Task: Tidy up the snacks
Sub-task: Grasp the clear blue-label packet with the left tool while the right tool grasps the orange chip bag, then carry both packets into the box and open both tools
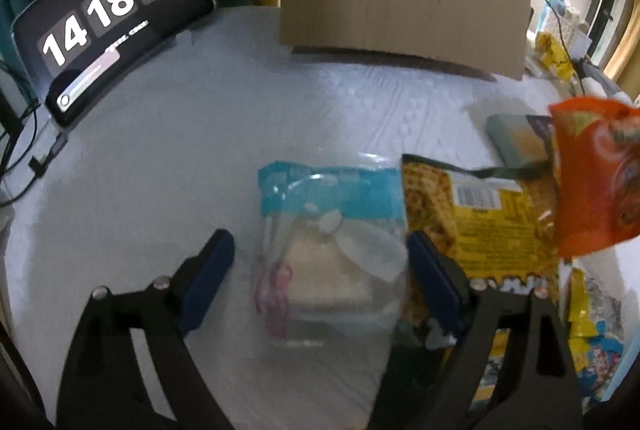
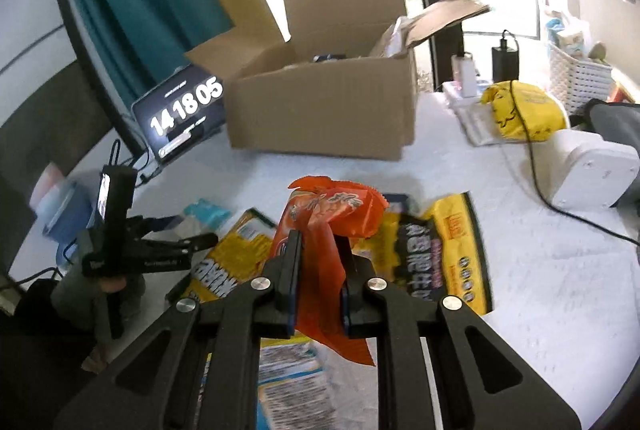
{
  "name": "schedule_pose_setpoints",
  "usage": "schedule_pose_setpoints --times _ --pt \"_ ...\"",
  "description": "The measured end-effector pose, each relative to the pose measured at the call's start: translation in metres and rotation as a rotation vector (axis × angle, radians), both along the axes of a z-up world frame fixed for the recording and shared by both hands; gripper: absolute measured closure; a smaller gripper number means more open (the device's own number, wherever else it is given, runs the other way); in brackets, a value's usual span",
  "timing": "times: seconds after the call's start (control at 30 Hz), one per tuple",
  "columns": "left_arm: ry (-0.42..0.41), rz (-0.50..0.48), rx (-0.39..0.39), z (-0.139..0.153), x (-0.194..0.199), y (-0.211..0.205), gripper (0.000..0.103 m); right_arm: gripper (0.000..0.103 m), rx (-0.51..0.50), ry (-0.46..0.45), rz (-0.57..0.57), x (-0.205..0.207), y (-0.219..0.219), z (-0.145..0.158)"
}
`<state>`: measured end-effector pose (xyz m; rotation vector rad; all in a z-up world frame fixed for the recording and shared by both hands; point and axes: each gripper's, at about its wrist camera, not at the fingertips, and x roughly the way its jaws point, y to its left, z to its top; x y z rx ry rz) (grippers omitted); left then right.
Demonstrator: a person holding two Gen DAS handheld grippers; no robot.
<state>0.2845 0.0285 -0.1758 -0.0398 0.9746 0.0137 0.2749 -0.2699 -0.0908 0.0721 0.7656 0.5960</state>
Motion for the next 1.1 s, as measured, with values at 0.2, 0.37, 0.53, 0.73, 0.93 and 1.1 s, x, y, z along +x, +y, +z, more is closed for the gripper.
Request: schedule_pose_setpoints --times 0.2,0.37,0.53,0.73,0.93,1.1 --pt "-0.027 -0.024 -0.017 0.008 0.0 0.009 0.044 0.087 0.013 -0.034 -0.047 0.014 -0.012 0.005" --pt "-0.1 -0.051 -0.047 0.036 -0.008 0.015 0.044 0.087 0.033 -0.086 -0.084 0.025 -0.009 0.023" --pt "-0.189 -0.088 -0.064 0.065 -0.007 0.012 0.044 0.087 0.038 -0.148 -0.101 0.033 0.0 0.043" --pt "-0.306 -0.157 -0.061 0.104 0.004 0.001 0.044 0.088 0.022 -0.214 -0.116 0.046 0.009 0.067" --pt "-0.419 -0.21 -0.023 0.142 0.028 -0.012 0.044 0.088 0.003 -0.322 -0.108 0.063 0.018 0.099" --pt "-0.48 -0.221 -0.029 0.164 0.056 -0.016 0.044 0.088 0.015 -0.385 -0.113 0.083 0.025 0.12"
